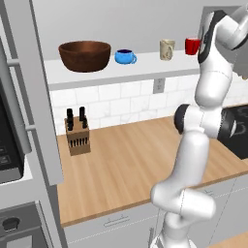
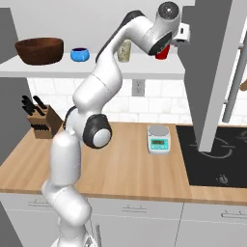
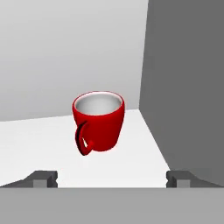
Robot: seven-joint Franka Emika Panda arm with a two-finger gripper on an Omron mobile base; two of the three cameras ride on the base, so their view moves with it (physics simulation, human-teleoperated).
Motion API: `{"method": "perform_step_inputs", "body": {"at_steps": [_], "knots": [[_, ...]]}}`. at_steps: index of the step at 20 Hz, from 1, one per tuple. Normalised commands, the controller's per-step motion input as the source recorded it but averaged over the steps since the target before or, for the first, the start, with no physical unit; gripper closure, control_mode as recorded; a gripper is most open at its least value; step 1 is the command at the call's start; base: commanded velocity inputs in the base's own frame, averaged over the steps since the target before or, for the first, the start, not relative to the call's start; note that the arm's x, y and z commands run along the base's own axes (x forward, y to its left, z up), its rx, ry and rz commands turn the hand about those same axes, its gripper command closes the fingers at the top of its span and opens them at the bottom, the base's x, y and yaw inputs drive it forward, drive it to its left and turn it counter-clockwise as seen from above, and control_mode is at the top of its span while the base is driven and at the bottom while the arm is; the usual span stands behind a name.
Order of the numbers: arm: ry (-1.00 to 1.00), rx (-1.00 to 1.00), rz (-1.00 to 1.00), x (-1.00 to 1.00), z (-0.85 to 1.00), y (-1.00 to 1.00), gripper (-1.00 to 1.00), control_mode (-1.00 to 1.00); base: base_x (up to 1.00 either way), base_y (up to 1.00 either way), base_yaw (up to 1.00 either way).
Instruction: Gather all objects into one cabinet and sort the glasses and bowls to opposite sides.
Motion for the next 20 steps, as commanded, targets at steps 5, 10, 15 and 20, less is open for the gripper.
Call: {"method": "perform_step_inputs", "body": {"at_steps": [5, 10, 15, 20], "knots": [[0.05, 0.00, 0.00, -0.81, -0.10, 0.46, -1.00, -1.00, 0.00, 0.00, 0.00], [0.00, 0.00, 0.00, -0.75, -0.24, 0.70, -1.00, -1.00, 0.00, 0.00, 0.00], [-0.01, 0.00, 0.02, -0.38, -0.34, 0.84, -1.00, -1.00, 0.00, 0.00, 0.00], [0.00, 0.00, 0.02, -0.43, -0.14, 0.88, -1.00, -1.00, 0.00, 0.00, 0.00]]}}
